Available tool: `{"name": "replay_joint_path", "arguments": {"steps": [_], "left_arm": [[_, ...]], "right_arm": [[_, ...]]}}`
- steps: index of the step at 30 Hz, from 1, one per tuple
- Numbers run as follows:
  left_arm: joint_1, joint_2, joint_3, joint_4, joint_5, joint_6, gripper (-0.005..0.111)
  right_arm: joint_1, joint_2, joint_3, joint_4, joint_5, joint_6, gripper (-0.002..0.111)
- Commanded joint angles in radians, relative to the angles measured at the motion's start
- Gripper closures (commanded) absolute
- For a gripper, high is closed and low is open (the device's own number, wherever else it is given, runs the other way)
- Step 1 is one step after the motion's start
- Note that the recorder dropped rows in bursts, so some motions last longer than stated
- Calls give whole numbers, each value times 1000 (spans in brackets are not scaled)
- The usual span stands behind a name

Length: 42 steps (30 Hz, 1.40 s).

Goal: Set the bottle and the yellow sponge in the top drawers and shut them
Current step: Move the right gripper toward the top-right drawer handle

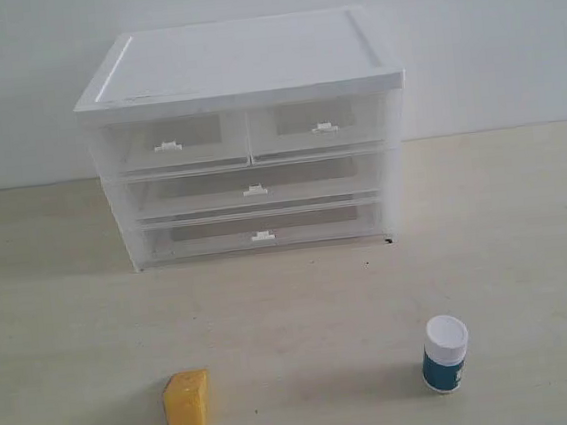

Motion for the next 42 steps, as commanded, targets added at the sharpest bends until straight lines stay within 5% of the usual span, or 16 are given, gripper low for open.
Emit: {"name": "replay_joint_path", "arguments": {"steps": [1, 8, 23, 32, 42], "left_arm": [[3, -4, 4, -12, -10, -6, 103], [3, -4, 4, -12, -10, -6, 103], [3, -4, 4, -12, -10, -6, 103], [3, -4, 4, -12, -10, -6, 103], [3, -4, 4, -12, -10, -6, 103]], "right_arm": [[-8, -4, 0, 19, -168, 132, 108], [-8, 175, -115, -137, -203, 168, 108], [29, 933, -370, -252, -532, 136, 108], [248, 1208, -373, 57, -729, -164, 108], [503, 1477, -374, 280, -1007, -219, 108]]}}
